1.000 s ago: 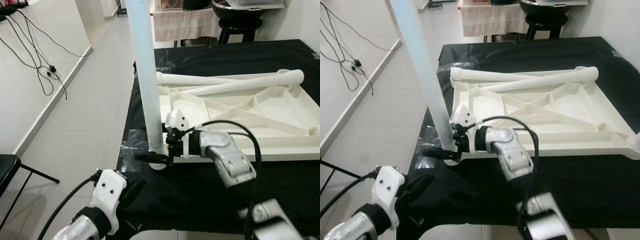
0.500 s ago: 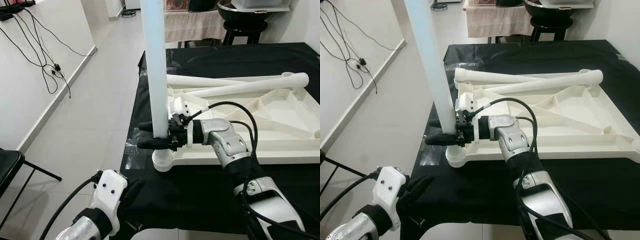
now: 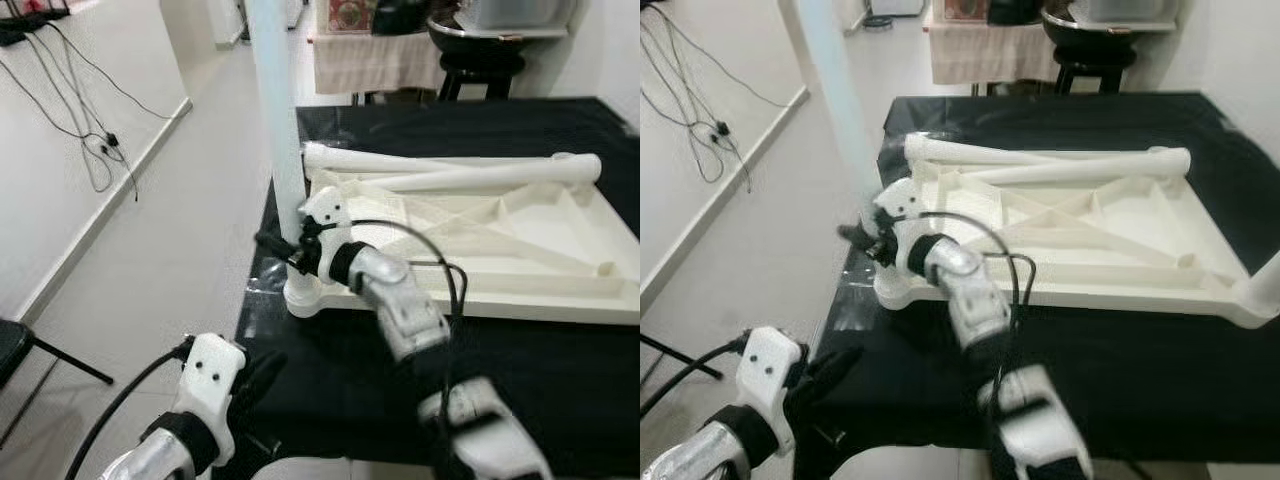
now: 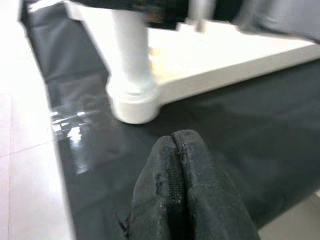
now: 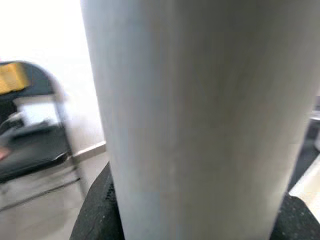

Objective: Building children table

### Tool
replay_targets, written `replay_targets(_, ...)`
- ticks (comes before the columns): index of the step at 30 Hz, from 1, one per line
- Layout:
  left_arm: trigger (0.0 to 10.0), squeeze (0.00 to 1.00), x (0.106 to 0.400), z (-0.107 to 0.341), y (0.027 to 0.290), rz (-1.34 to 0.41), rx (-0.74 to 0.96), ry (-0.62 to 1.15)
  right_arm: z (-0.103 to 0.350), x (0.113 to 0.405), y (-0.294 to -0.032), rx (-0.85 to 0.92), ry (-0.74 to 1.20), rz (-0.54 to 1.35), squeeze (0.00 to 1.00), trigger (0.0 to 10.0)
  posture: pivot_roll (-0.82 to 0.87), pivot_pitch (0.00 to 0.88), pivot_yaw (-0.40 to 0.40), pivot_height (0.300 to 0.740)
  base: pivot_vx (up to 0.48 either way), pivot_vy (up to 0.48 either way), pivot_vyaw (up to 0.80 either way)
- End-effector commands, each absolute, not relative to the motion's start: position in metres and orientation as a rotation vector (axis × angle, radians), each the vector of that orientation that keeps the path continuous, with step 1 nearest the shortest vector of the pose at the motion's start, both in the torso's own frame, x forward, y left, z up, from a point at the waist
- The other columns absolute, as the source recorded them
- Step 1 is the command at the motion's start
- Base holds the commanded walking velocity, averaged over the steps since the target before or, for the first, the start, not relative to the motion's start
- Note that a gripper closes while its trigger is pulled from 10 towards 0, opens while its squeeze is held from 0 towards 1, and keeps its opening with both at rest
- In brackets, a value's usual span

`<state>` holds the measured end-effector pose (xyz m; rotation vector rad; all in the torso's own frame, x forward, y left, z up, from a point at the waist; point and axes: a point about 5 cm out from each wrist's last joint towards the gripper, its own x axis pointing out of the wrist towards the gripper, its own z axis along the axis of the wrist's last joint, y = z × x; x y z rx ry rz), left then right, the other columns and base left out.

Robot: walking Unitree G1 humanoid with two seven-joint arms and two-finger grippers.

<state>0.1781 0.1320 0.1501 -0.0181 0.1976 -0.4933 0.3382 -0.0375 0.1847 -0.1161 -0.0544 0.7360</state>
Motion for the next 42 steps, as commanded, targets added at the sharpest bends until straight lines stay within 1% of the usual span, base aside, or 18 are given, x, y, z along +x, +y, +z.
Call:
replay_targets(1,10.0,0.00,0.176,0.149,0.134,-0.491,-0.023,0.218,0.173,0.336,-0.037,-0.126,0.008,0.718,0.00,0.0,0.10,0.090,0.034,0.740,0.000,0.000,0.00)
replay_targets(5,10.0,0.00,0.176,0.148,0.135,-0.498,-0.016,0.219,0.174,0.338,-0.036,-0.159,-0.001,0.678,0.00,0.0,0.11,0.084,0.035,0.740,0.000,0.000,0.00)
replay_targets(6,10.0,0.00,0.176,0.148,0.135,-0.501,-0.016,0.220,0.173,0.338,-0.034,-0.189,0.003,0.674,0.00,10.0,0.11,0.083,0.038,0.740,0.000,0.000,0.00)
replay_targets(9,10.0,0.00,0.177,0.147,0.134,-0.510,-0.015,0.224,0.173,0.341,-0.033,-0.220,0.005,0.672,0.00,10.0,0.11,0.084,0.040,0.740,0.000,0.000,0.00)
replay_targets(13,10.0,0.00,0.176,0.147,0.134,-0.514,-0.016,0.227,0.176,0.341,-0.034,-0.209,-0.006,0.679,0.00,10.0,0.11,0.082,0.042,0.740,0.000,0.000,0.00)
replay_targets(14,10.0,0.00,0.176,0.145,0.134,-0.515,-0.011,0.234,0.177,0.342,-0.035,-0.198,-0.012,0.707,1.00,10.0,0.11,0.082,0.046,0.740,0.000,0.000,0.00)
replay_targets(18,10.0,0.00,0.176,0.142,0.132,-0.527,0.001,0.247,0.188,0.337,-0.034,-0.141,-0.068,0.991,1.00,10.0,0.10,0.080,0.048,0.740,0.000,0.000,0.00)
replay_targets(20,10.0,0.00,0.176,0.142,0.132,-0.528,0.000,0.247,0.189,0.336,-0.034,-0.145,-0.077,1.020,1.00,10.0,0.10,0.080,0.048,0.740,0.000,0.000,0.00)
replay_targets(21,10.0,0.00,0.176,0.142,0.130,-0.535,-0.004,0.244,0.192,0.336,-0.039,-0.158,-0.087,1.097,0.00,10.0,0.10,0.079,0.047,0.740,0.000,0.000,0.00)
replay_targets(22,10.0,0.00,0.177,0.143,0.129,-0.544,-0.004,0.239,0.194,0.337,-0.044,-0.194,-0.090,1.175,0.00,10.0,0.10,0.077,0.043,0.740,0.000,0.000,0.00)
replay_targets(23,10.0,0.00,0.177,0.143,0.129,-0.544,-0.004,0.239,0.194,0.337,-0.044,-0.194,-0.090,1.175,0.00,10.0,0.10,0.077,0.043,0.740,0.000,0.000,0.00)
replay_targets(24,10.0,0.00,0.178,0.142,0.127,-0.553,-0.006,0.234,0.195,0.338,-0.051,-0.255,-0.078,1.285,0.00,10.0,0.11,0.071,0.036,0.740,0.000,0.000,0.00)
replay_targets(30,10.0,0.00,0.179,0.139,0.123,-0.565,0.001,0.241,0.199,0.345,-0.050,-0.295,-0.063,1.370,0.00,10.0,0.11,0.062,0.028,0.740,0.000,0.000,0.00)
replay_targets(31,10.0,0.00,0.179,0.138,0.122,-0.566,0.003,0.243,0.199,0.345,-0.049,-0.307,-0.054,1.423,0.00,0.0,0.10,0.056,0.030,0.740,0.000,0.000,0.00)
replay_targets(32,10.0,0.00,0.179,0.138,0.122,-0.566,0.003,0.243,0.199,0.345,-0.049,-0.307,-0.054,1.423,0.00,0.0,0.10,0.056,0.030,0.740,0.000,0.000,0.00)
replay_targets(34,10.0,0.00,0.180,0.136,0.122,-0.566,0.002,0.246,0.201,0.343,-0.051,-0.324,-0.031,1.520,0.00,0.0,0.11,0.056,0.028,0.740,0.000,0.000,0.00)
replay_targets(36,10.0,0.00,0.180,0.135,0.122,-0.568,0.002,0.247,0.202,0.343,-0.052,-0.329,-0.024,1.545,0.00,0.0,0.11,0.056,0.028,0.740,0.000,0.000,0.00)
replay_targets(42,10.0,0.00,0.181,0.136,0.121,-0.567,-0.006,0.240,0.203,0.352,-0.059,-0.346,-0.007,1.529,0.00,0.0,0.10,0.054,0.022,0.740,0.000,0.000,0.00)
